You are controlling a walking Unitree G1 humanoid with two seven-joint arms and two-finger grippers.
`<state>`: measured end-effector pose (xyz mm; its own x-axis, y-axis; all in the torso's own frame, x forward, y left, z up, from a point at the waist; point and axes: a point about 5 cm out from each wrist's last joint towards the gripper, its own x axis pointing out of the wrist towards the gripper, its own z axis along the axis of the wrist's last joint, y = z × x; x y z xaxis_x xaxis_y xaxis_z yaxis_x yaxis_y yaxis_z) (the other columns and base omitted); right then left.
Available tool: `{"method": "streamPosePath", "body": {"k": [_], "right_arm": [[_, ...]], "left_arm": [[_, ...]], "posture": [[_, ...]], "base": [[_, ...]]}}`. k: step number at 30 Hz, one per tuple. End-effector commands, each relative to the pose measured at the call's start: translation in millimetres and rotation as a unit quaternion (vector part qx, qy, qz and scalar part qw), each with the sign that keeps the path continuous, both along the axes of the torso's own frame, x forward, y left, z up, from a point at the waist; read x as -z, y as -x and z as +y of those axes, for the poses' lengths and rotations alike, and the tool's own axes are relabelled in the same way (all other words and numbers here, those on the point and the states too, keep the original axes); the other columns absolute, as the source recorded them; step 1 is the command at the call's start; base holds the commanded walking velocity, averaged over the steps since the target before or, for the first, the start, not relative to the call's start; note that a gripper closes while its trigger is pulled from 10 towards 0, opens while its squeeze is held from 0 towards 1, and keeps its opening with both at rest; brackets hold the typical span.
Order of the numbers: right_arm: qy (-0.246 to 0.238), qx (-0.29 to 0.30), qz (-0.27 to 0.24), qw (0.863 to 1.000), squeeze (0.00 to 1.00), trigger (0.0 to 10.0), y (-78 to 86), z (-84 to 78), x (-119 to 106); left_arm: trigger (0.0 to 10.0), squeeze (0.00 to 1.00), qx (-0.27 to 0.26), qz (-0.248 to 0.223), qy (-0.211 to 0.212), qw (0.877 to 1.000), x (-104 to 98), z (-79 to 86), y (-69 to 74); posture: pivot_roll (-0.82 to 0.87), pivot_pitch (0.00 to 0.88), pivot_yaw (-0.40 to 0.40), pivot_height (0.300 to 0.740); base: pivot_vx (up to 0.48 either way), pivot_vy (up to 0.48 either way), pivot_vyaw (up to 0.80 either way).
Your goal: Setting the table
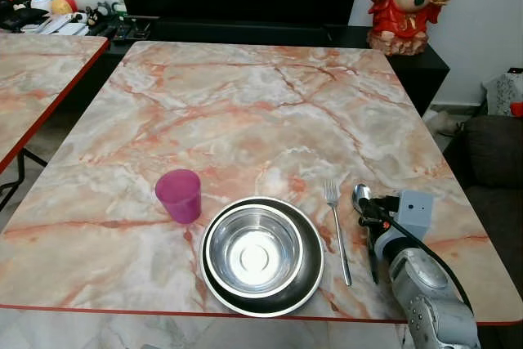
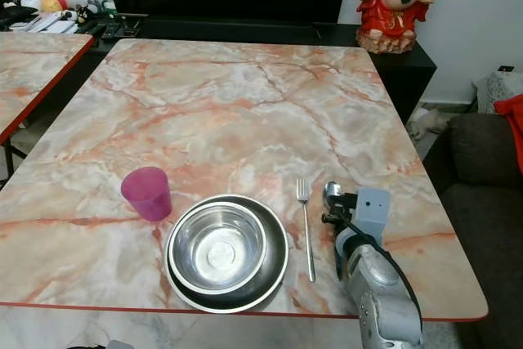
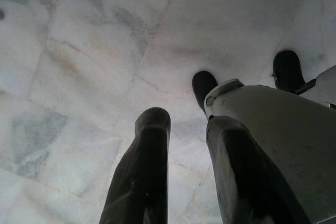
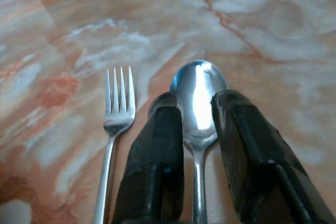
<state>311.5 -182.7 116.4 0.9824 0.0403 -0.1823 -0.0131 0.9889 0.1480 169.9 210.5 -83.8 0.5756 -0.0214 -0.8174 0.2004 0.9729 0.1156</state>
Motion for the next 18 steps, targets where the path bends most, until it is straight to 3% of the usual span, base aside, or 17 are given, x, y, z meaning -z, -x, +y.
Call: {"method": "streamPosePath", "body": {"k": [1, 3, 5, 6, 8, 9, 10, 11, 12, 13, 14, 15, 16, 17, 18], "right_arm": [[0.000, 0.005, -0.034, 0.999, 0.00, 10.0, -0.3, -1.3, -12], [0.018, 0.054, -0.099, 0.993, 0.00, 10.0, -0.3, -14.6, -31], [0.041, 0.090, -0.129, 0.987, 0.00, 10.0, 2.0, -25.0, -40], [0.083, 0.139, -0.153, 0.975, 0.00, 10.0, 7.6, -39.7, -48], [0.116, 0.207, -0.183, 0.954, 0.00, 10.0, 17.6, -58.7, -59], [0.136, 0.279, -0.191, 0.931, 0.00, 10.0, 31.5, -79.8, -65], [0.141, 0.315, -0.193, 0.918, 0.00, 10.0, 40.0, -90.2, -67], [0.145, 0.338, -0.195, 0.909, 0.00, 10.0, 45.8, -96.8, -68], [0.145, 0.338, -0.195, 0.909, 0.00, 10.0, 45.8, -96.8, -68], [0.179, 0.429, -0.177, 0.868, 0.00, 10.0, 71.6, -123.6, -66], [0.189, 0.476, -0.160, 0.844, 0.00, 10.0, 86.6, -137.8, -61], [0.189, 0.476, -0.160, 0.844, 0.00, 10.0, 86.6, -137.8, -61], [0.192, 0.555, -0.115, 0.801, 0.00, 10.0, 115.0, -165.0, -45], [0.192, 0.555, -0.115, 0.801, 0.00, 10.0, 115.0, -165.0, -45], [0.179, 0.617, -0.066, 0.764, 0.00, 10.0, 140.6, -186.4, -26]], "left_arm": [[10.0, 0.00, -0.003, 0.020, -0.003, 1.000, 5, 2.0, 11.0], [10.0, 0.00, -0.003, 0.021, -0.004, 1.000, 5, 2.7, 11.8], [10.0, 0.00, -0.003, 0.022, -0.004, 1.000, 5, 2.8, 12.1], [10.0, 0.00, -0.003, 0.022, -0.004, 1.000, 5, 2.8, 12.2], [10.0, 0.00, -0.003, 0.022, -0.004, 1.000, 5, 3.0, 12.3], [10.0, 0.00, -0.003, 0.023, -0.005, 1.000, 5, 3.1, 12.5], [10.0, 0.00, -0.003, 0.023, -0.005, 1.000, 5, 3.2, 12.7], [10.0, 0.00, -0.003, 0.023, -0.005, 1.000, 5, 3.3, 12.8], [10.0, 0.00, -0.003, 0.023, -0.005, 1.000, 5, 3.3, 12.8], [10.0, 0.00, -0.001, 0.024, -0.006, 1.000, 6, 3.2, 13.1], [10.0, 0.00, -0.001, 0.025, -0.006, 1.000, 6, 3.0, 13.1], [10.0, 0.00, -0.001, 0.025, -0.006, 1.000, 6, 3.0, 13.1], [10.0, 0.00, -0.001, 0.025, -0.005, 1.000, 6, 2.3, 12.9], [10.0, 0.00, -0.001, 0.025, -0.005, 1.000, 6, 2.3, 12.9], [10.0, 0.00, 0.000, 0.026, -0.005, 1.000, 6, 1.7, 12.9]], "posture": [[-0.04, 0.133, -0.022, 0.740], [-0.05, 0.135, -0.022, 0.740], [-0.05, 0.134, -0.023, 0.740], [-0.05, 0.135, -0.023, 0.740], [-0.05, 0.135, -0.023, 0.740], [-0.05, 0.133, -0.022, 0.740], [-0.06, 0.133, -0.022, 0.740], [-0.06, 0.132, -0.022, 0.740], [-0.06, 0.132, -0.022, 0.740], [-0.07, 0.131, -0.022, 0.740], [-0.07, 0.130, -0.022, 0.740], [-0.07, 0.130, -0.022, 0.740], [-0.08, 0.129, -0.023, 0.740], [-0.08, 0.129, -0.023, 0.740], [-0.08, 0.126, -0.023, 0.740]], "base": [[0.000, 0.000, 0.00], [0.000, 0.000, 0.00], [0.000, 0.000, 0.00], [0.000, 0.000, 0.00], [0.000, 0.000, 0.00], [0.000, 0.000, 0.00], [0.000, 0.000, 0.00], [0.000, 0.000, 0.00], [0.000, 0.000, 0.00], [0.000, 0.000, 0.00], [0.000, 0.000, 0.00], [0.000, 0.000, 0.00], [0.000, 0.000, 0.00], [0.000, 0.000, 0.00], [0.000, 0.000, 0.00]]}}
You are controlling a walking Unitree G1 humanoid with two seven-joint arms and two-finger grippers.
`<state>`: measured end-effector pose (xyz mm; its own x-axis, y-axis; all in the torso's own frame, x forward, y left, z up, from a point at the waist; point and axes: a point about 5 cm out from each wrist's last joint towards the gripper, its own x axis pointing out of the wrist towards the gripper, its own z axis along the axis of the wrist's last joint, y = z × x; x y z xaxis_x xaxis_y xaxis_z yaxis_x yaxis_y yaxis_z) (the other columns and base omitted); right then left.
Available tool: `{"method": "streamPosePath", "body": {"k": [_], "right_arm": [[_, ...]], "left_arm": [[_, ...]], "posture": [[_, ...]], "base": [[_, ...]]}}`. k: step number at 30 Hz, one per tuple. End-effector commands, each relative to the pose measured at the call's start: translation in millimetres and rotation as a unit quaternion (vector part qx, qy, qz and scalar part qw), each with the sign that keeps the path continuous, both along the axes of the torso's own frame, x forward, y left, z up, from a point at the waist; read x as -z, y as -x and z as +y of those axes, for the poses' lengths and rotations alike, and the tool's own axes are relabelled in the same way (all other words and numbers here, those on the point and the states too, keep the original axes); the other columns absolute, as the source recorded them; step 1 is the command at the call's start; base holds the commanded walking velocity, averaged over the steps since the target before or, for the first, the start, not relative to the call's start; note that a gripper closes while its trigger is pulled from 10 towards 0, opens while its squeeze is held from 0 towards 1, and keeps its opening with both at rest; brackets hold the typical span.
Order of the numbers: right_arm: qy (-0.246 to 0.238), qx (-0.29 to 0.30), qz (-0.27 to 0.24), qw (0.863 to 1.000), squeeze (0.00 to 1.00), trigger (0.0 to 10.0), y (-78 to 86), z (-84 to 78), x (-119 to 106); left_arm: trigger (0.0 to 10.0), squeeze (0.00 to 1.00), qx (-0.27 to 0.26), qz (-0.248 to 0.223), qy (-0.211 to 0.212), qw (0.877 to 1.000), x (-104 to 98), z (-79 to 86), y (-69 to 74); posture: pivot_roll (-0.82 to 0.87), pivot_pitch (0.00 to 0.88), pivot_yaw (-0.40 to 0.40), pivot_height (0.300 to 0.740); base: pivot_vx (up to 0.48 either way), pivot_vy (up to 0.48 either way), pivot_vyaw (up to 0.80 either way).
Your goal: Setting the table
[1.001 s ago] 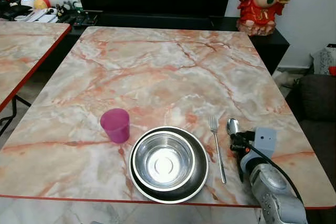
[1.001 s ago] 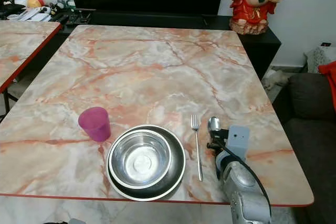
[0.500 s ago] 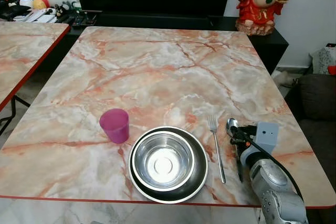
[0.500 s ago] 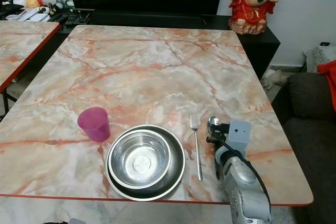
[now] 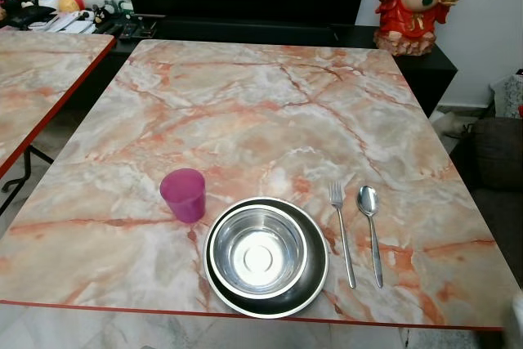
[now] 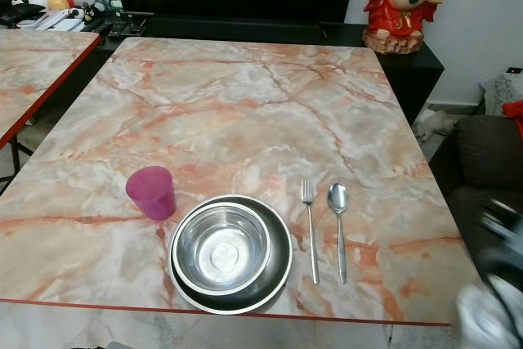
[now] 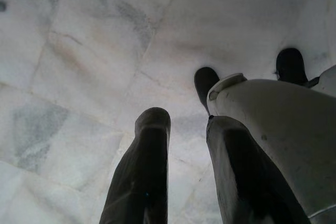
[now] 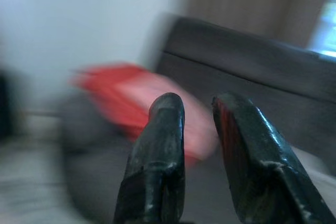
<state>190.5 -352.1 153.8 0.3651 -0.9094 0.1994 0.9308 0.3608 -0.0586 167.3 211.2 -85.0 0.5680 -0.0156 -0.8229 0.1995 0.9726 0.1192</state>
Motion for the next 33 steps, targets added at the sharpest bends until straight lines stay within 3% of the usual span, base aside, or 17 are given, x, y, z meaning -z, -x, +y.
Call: {"method": "streamPosePath", "body": {"k": [1, 6, 11, 12, 15, 17, 18, 20, 23, 27, 30, 32, 33], "right_arm": [[-0.045, 0.094, 0.013, 0.994, 0.00, 10.0, 28.8, -23.5, 19], [-0.155, 0.202, 0.032, 0.967, 0.00, 10.0, 71.1, -43.4, 66], [-0.208, 0.200, 0.068, 0.955, 0.00, 10.0, 73.8, -35.4, 97], [-0.254, 0.183, 0.086, 0.946, 0.00, 10.0, 71.9, -27.3, 118], [-0.315, 0.160, 0.116, 0.928, 0.00, 10.0, 71.7, -10.7, 151], [-0.359, 0.120, 0.164, 0.911, 0.00, 10.0, 67.1, 5.7, 177], [-0.359, 0.120, 0.164, 0.911, 0.00, 10.0, 67.1, 5.7, 177], [-0.396, 0.071, 0.227, 0.887, 0.00, 10.0, 65.6, 24.8, 200], [-0.426, 0.025, 0.254, 0.868, 0.00, 10.0, 63.2, 40.0, 214], [-0.458, -0.073, 0.312, 0.829, 0.00, 10.0, 64.1, 69.9, 234], [-0.439, -0.209, 0.397, 0.778, 0.00, 10.0, 63.9, 101.6, 247], [-0.443, -0.277, 0.413, 0.746, 0.00, 10.0, 61.6, 120.3, 252], [-0.443, -0.277, 0.413, 0.746, 0.00, 10.0, 61.6, 120.3, 252]], "left_arm": [[10.0, 0.00, 0.001, 0.022, -0.002, 1.000, 5, 0.9, 10.4], [10.0, 0.00, 0.000, 0.024, -0.002, 1.000, 5, 0.6, 11.3], [10.0, 0.00, -0.003, 0.025, -0.002, 1.000, 6, 0.5, 12.2], [10.0, 0.00, -0.004, 0.025, -0.001, 1.000, 6, -0.1, 12.6], [10.0, 0.00, -0.007, 0.025, 0.000, 1.000, 6, -1.0, 13.2], [10.0, 0.00, -0.009, 0.025, 0.001, 1.000, 7, -1.1, 13.5], [10.0, 0.00, -0.009, 0.025, 0.001, 1.000, 7, -1.1, 13.5], [10.0, 0.00, -0.014, 0.025, 0.001, 1.000, 7, -0.8, 14.4], [10.0, 0.00, -0.015, 0.025, 0.001, 1.000, 7, -1.0, 15.3], [10.0, 0.00, -0.017, 0.026, 0.000, 1.000, 8, -0.8, 16.1], [10.0, 0.00, -0.016, 0.025, 0.000, 1.000, 7, -1.6, 15.5], [10.0, 0.00, -0.016, 0.023, 0.000, 1.000, 7, -1.2, 14.2], [10.0, 0.00, -0.016, 0.023, 0.000, 1.000, 7, -1.2, 14.2]], "posture": [[-0.08, 0.126, -0.023, 0.740], [-0.09, 0.121, -0.025, 0.740], [-0.09, 0.121, -0.030, 0.740], [-0.09, 0.119, -0.036, 0.740], [-0.08, 0.118, -0.041, 0.740], [-0.08, 0.115, -0.045, 0.740], [-0.08, 0.115, -0.045, 0.740], [-0.08, 0.115, -0.045, 0.740], [-0.08, 0.112, -0.044, 0.740], [-0.09, 0.109, -0.041, 0.740], [-0.08, 0.106, -0.034, 0.740], [-0.07, 0.104, -0.030, 0.740], [-0.07, 0.104, -0.030, 0.740]], "base": [[0.000, 0.000, 0.00], [0.000, 0.000, 0.00], [0.000, 0.000, 0.00], [0.000, 0.000, 0.00], [0.000, 0.000, 0.00], [0.000, 0.000, 0.00], [0.000, 0.000, 0.00], [0.000, 0.000, 0.00], [0.000, 0.000, 0.00], [0.000, 0.000, 0.00], [0.000, 0.000, 0.00], [0.000, 0.000, 0.00], [0.000, 0.000, 0.00]]}}
